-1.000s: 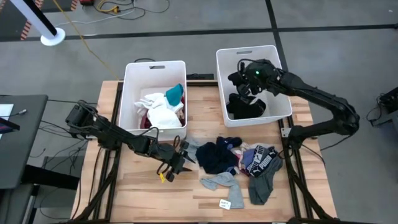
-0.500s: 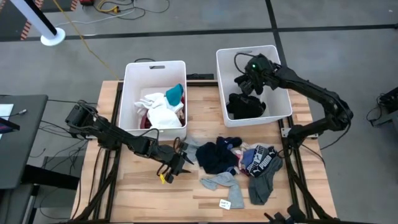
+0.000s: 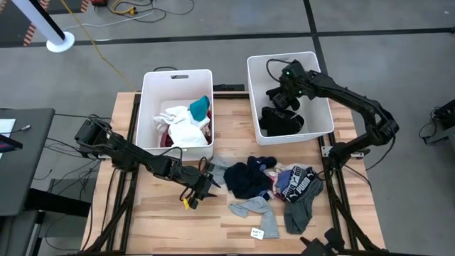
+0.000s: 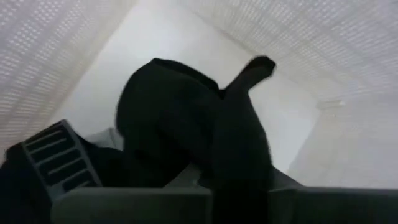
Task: Sort clothes
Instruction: Put the black underwear into the right white bin, then put the gray underwear into the right white bin
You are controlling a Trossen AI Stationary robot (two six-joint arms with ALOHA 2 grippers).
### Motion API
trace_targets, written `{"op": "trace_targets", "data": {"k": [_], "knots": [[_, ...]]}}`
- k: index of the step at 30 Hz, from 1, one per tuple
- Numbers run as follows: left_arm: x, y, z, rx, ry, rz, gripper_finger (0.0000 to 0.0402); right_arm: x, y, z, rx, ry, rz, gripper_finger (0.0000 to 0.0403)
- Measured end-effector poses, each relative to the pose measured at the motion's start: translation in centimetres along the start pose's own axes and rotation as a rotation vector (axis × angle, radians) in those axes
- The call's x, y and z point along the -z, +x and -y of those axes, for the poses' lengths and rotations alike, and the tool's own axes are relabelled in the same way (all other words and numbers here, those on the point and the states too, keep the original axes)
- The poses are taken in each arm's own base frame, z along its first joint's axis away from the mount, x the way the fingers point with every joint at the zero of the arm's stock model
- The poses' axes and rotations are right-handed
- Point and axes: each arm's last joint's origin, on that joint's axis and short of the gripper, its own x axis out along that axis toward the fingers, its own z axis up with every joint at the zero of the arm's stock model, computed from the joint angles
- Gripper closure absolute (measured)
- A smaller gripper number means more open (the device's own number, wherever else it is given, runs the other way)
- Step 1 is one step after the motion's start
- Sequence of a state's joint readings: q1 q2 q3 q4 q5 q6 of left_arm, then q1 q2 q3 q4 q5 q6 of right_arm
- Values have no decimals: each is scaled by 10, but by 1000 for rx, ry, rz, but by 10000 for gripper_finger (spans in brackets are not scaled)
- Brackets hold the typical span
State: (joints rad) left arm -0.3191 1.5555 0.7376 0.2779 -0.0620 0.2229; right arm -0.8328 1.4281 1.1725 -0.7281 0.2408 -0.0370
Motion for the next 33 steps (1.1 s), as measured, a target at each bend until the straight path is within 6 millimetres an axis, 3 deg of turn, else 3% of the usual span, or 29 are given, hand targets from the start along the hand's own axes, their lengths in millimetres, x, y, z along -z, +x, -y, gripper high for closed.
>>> {"op": "trace_targets", "data": {"k": [8, 13, 23, 33], "knots": [[0, 0, 0, 1, 16, -4, 238, 7, 0, 0, -58, 23, -72, 266], [0, 0, 0, 1, 16, -4, 238, 6, -16, -3, -70, 23, -13, 213], [-1, 0, 0, -3, 14, 10, 238, 14, -93, -6, -132, 38, 288, 208], [-1, 0, 0, -3, 19, 12, 238, 55, -169, -32, -367, -96, 463, 213]]}}
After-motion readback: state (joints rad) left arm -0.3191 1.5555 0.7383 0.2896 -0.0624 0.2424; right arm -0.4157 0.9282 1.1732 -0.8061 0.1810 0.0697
